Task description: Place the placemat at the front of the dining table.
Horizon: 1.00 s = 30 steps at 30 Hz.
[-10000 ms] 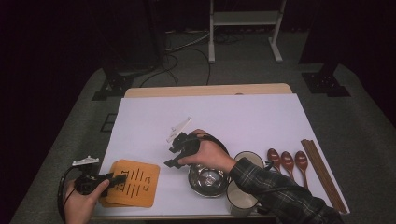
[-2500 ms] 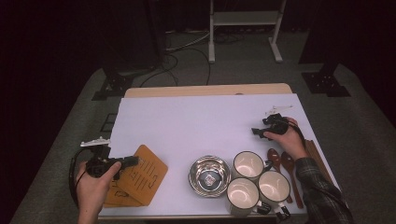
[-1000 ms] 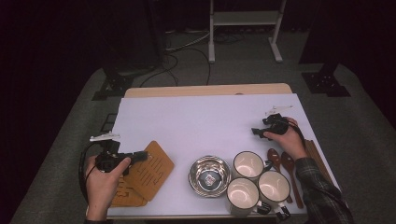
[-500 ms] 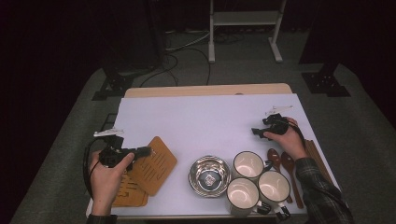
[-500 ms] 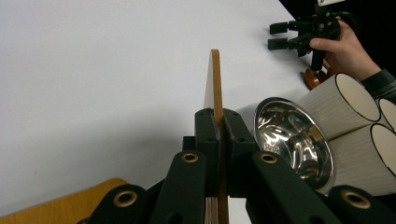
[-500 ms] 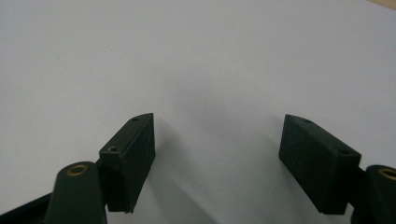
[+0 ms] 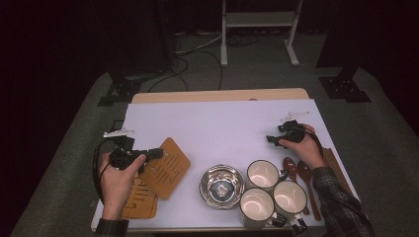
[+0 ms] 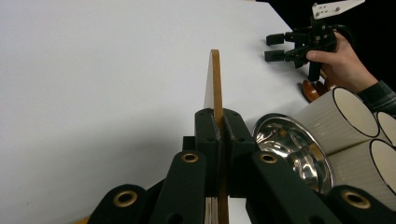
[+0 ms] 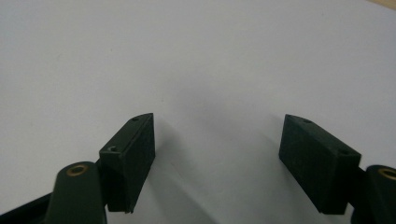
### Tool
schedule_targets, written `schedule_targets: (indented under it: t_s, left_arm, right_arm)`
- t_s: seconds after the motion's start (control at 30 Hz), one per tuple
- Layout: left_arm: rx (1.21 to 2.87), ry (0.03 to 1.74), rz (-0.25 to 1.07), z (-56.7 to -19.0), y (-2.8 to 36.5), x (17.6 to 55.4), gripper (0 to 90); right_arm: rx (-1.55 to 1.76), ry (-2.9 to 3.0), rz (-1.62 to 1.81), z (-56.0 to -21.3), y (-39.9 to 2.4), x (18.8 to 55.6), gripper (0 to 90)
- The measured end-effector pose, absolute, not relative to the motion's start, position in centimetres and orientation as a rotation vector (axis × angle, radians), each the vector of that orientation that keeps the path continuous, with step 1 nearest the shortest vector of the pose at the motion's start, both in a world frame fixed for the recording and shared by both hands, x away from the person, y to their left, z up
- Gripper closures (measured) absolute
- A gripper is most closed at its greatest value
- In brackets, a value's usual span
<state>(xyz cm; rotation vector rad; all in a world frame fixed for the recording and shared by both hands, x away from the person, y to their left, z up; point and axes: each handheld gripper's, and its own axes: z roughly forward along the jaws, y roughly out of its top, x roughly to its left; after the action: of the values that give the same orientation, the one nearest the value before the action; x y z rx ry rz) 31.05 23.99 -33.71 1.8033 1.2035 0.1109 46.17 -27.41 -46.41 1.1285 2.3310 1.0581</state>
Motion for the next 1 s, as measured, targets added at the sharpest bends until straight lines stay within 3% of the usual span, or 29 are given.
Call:
schedule_targets:
  t_s: [1.0]
  left_arm:
    - [1.821, 1.181, 0.101, -33.4, 21.8, 34.0, 86.4]
  right_arm:
    - [1.129, 2.331, 1.059, -46.4, -27.4, 46.2, 25.3]
